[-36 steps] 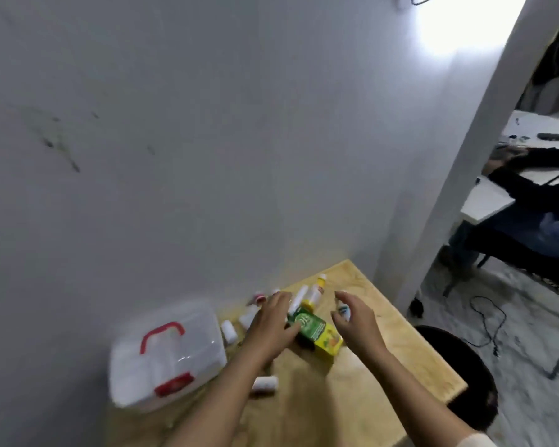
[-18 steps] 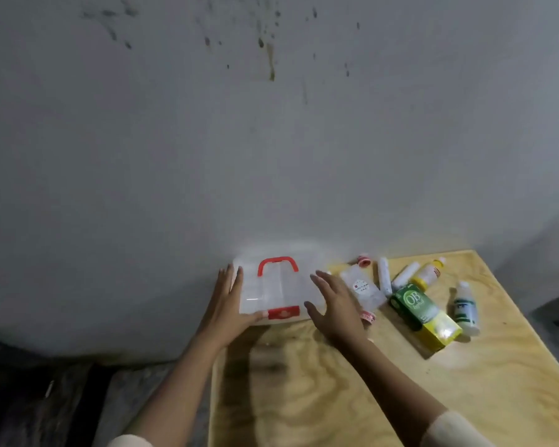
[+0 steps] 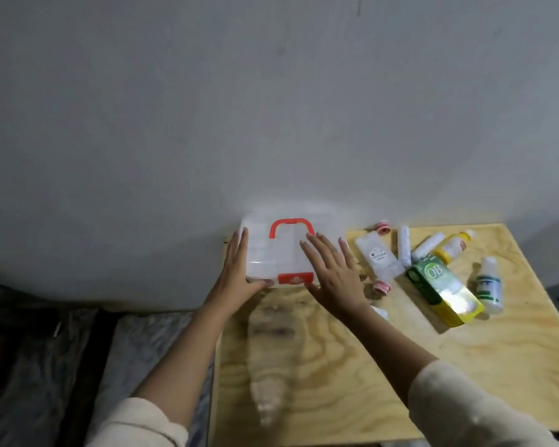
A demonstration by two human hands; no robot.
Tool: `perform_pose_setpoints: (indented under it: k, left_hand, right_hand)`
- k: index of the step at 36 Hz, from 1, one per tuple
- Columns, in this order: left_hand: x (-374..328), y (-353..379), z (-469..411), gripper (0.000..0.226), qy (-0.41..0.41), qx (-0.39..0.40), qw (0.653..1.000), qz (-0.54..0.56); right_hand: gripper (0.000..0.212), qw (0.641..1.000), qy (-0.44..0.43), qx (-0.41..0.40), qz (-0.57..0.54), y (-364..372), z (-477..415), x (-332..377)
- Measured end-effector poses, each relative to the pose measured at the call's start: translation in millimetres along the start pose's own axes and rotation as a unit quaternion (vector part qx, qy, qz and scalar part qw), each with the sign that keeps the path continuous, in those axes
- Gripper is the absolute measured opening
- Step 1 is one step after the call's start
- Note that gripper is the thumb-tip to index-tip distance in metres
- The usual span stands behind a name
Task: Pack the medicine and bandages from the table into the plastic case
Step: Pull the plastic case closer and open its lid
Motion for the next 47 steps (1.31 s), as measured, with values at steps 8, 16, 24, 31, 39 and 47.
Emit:
perform_pose_setpoints:
  k: [8, 16, 24, 31, 39, 47]
  left_hand:
    - [-5, 1, 2, 0.117, 0.021, -0.004, 1.000, 0.013]
    - [-2, 0, -1, 0.119, 0.036, -0.005, 0.998, 0.052]
    - [2, 2, 7, 0.114, 0.044, -0.015, 0.996, 0.079]
    - [15, 2, 13, 0.112, 0.022, -0.030, 0.990, 0.137]
    - [20, 7, 20, 0.107, 0.004, -0.032, 0.983, 0.182]
    - [15, 9, 29, 0.081, 0.000, -0.014, 0.972, 0.234]
  right_hand:
    - [0.074, 0.998, -0.036, -0.044, -0.034, -1, 4, 4]
    - [0.054, 0.983, -0.133, -0.083, -0.093, -10, 16, 17]
    - [0.034, 0.974, -0.105, -0.099, -0.173, -18, 19, 13]
    - [0.028, 0.970, -0.064, -0.072, -0.225, -16, 16, 9]
    - [0.029, 0.964, -0.038, -0.075, -0.251, -25, 15, 8]
    - [0.027, 0.952, -0.016, -0.067, -0.299, -50, 7, 3]
Point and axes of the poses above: each hand's wrist, its own z-axis away from the middle knuckle, its own y-axis out of the palm, x = y × z, the point moved 10 cm from there along -z, towards the middle knuckle, and after that the axes turned 10 degrees about -y, right-handed, at the moved point
